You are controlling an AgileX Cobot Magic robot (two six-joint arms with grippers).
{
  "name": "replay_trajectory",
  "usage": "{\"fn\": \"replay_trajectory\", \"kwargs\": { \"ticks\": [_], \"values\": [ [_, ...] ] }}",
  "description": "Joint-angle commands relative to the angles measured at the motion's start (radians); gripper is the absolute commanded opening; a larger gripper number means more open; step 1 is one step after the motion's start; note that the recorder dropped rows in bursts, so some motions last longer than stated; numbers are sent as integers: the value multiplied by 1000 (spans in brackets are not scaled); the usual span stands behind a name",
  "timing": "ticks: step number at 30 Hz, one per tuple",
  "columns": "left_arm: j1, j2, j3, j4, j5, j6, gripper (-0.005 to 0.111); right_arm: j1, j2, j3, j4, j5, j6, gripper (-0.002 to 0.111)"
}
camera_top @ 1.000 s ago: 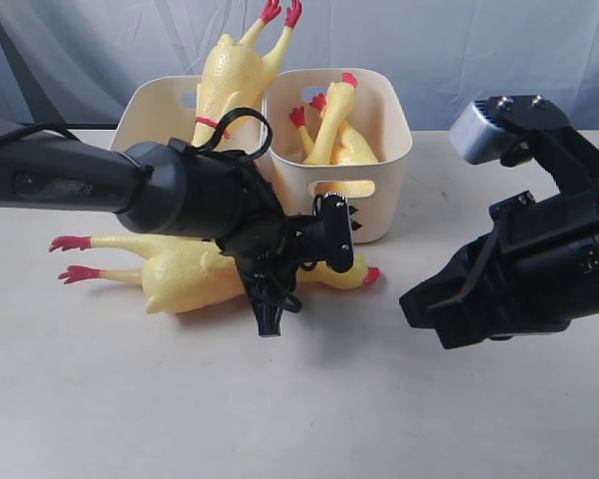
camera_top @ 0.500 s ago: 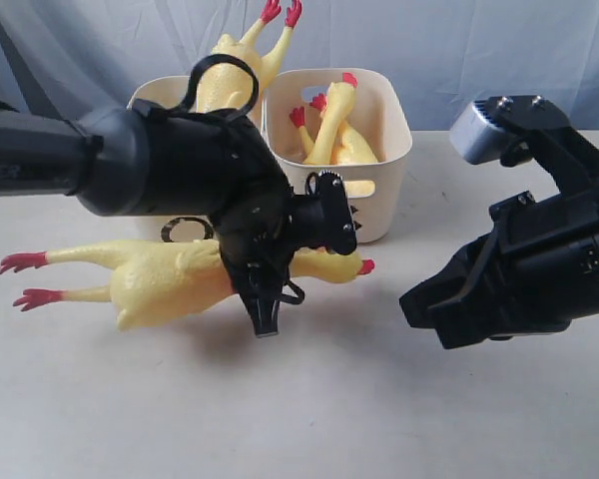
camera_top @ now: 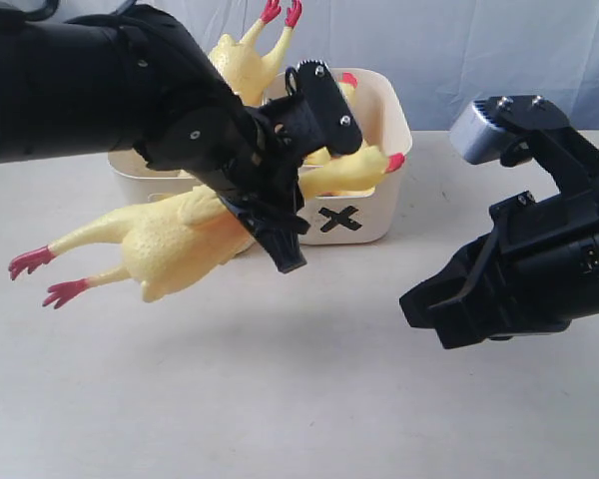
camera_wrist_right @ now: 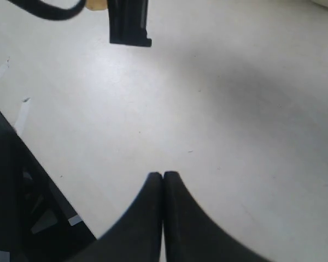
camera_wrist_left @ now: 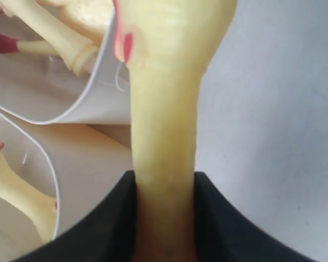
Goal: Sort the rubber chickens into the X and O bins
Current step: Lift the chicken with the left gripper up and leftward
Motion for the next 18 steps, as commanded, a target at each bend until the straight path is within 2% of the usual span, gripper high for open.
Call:
{"fn": "replay_trajectory", "kwargs": {
  "ticks": [1,6,18],
  "values": [
    [-2,-68,1,-3,-22,-41,0,-2,-3,4,2,-9,-4,-1],
    [32,-138,1,12,-31,-72,0,-2,-3,4,2,-9,-4,-1],
    [231,-281,1,61,-56,-115,0,-2,-3,4,2,-9,-4,-1]
  ]
}}
